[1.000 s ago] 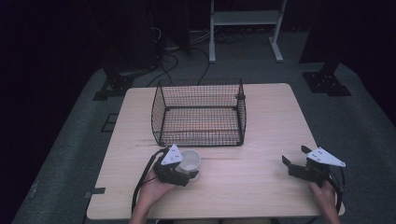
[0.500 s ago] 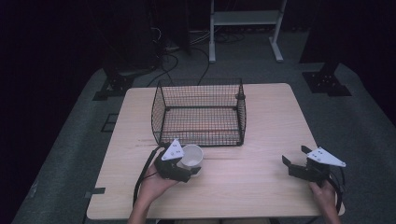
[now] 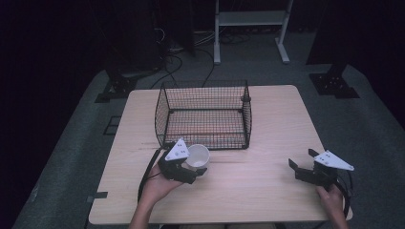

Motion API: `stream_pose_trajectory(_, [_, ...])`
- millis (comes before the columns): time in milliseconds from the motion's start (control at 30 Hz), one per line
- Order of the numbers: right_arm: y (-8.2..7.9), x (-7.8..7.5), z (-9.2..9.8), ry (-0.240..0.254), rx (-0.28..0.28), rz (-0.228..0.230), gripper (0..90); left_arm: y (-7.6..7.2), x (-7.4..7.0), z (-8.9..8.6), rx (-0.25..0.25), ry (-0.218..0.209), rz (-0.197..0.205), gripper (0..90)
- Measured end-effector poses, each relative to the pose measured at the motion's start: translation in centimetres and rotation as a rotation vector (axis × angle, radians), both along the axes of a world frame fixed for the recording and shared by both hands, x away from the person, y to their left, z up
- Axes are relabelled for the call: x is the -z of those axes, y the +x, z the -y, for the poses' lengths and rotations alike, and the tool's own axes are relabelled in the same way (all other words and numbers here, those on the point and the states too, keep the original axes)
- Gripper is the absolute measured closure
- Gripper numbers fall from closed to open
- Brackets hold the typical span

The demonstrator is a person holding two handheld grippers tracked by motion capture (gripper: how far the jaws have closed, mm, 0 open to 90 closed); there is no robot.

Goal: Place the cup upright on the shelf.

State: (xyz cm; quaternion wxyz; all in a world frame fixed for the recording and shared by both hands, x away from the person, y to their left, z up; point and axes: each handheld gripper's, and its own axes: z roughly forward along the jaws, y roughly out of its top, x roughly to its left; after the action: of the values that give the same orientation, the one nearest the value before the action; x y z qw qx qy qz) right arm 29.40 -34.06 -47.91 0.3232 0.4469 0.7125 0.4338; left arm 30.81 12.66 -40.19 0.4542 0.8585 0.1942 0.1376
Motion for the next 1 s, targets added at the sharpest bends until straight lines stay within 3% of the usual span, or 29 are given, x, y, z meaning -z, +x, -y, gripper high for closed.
stream_pose_trajectory(500, [0.0, 0.0, 0.0, 0.001, -0.001, 0.0, 13.1, 0.7, -1.5, 0.1, 0.016, 0.005, 0.003, 21.1])
stream_pose_trajectory(1000, [0.0, 0.0, 0.1, 0.009, 0.004, -0.003, 13.1, 2.0, -3.9, -0.3, 0.023, 0.026, 0.019, 21.2])
